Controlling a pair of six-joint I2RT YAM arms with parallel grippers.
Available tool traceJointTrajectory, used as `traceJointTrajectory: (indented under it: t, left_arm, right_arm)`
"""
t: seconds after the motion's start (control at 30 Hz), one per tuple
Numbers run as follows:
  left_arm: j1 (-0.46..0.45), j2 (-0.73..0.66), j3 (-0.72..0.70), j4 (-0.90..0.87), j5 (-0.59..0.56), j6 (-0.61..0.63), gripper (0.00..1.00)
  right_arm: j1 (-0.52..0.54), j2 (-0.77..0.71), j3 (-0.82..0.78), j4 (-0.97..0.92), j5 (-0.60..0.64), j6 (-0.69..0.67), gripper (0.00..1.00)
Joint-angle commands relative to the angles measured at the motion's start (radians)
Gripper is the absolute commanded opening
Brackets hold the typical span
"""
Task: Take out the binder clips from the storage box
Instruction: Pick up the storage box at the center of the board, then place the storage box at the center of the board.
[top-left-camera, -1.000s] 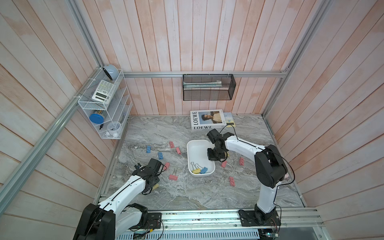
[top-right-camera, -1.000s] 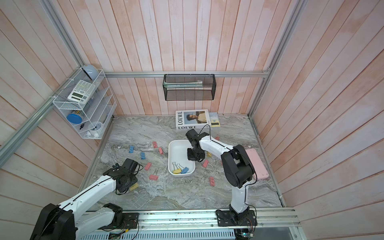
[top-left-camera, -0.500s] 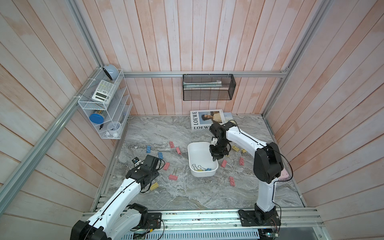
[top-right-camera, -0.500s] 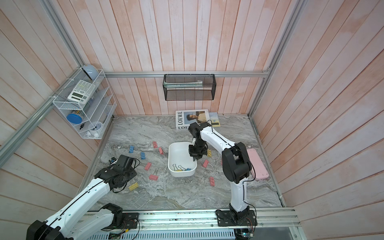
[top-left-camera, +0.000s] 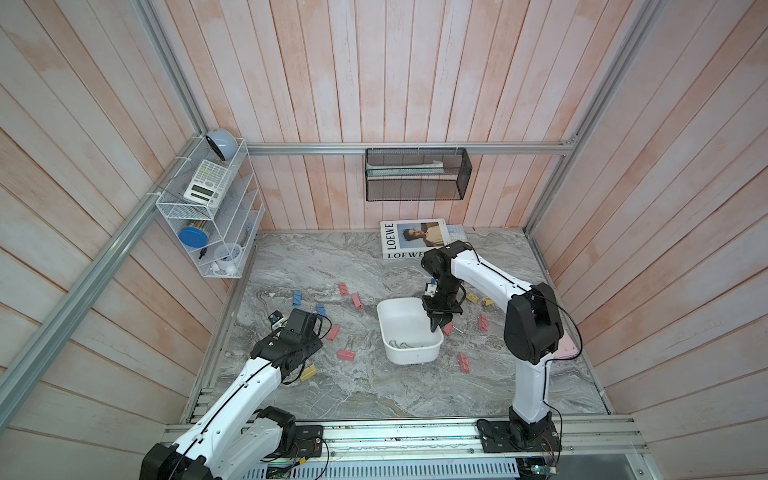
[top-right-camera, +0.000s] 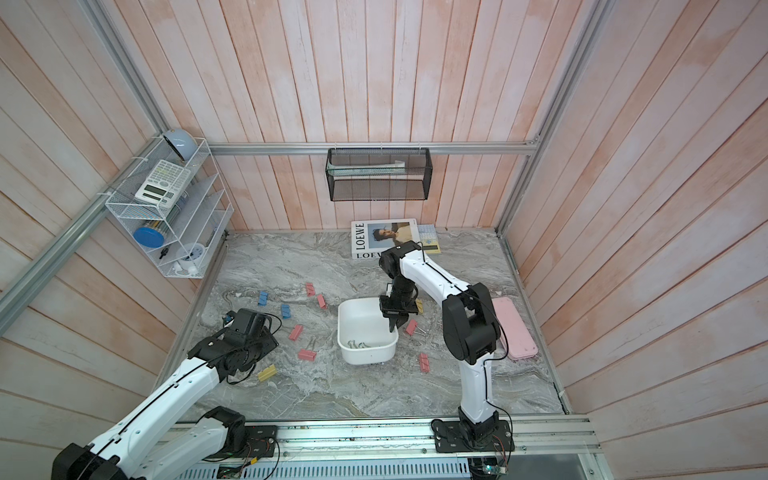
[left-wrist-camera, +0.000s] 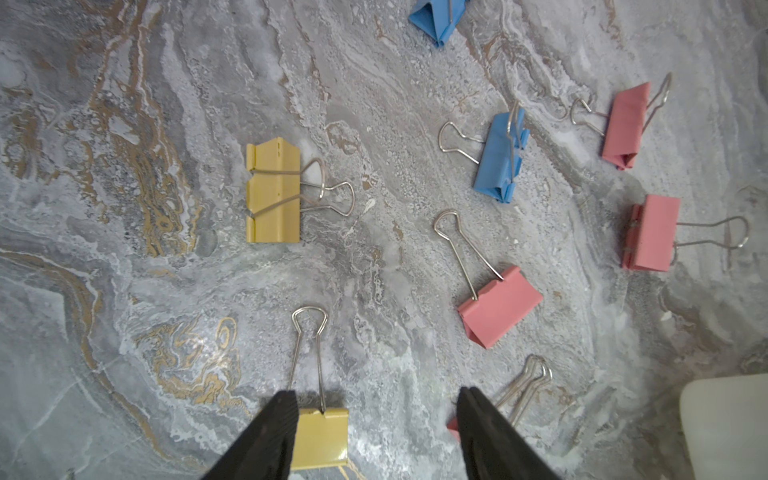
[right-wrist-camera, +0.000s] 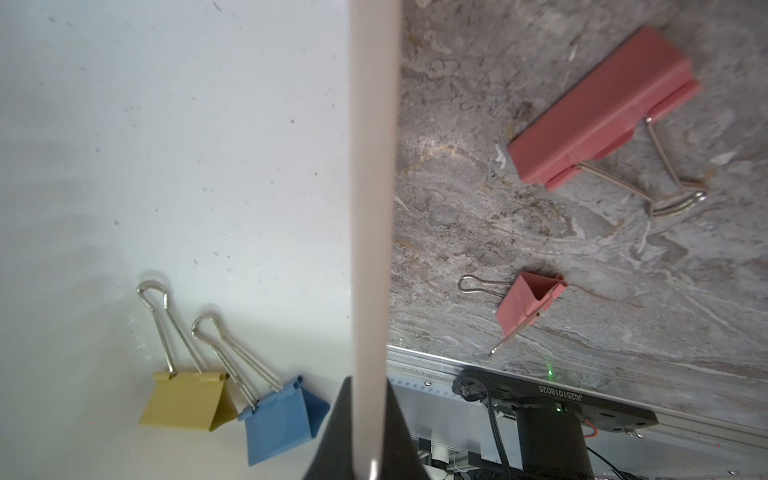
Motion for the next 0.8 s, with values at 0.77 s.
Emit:
traceJointTrajectory:
  t: [0.77]
  left_arm:
    - [0.006,0.062,0.07,0.004,0.03,0.032,0.68]
  right_arm:
    - [0.029,0.057,0.061,0.082,0.05,0.016,0.0]
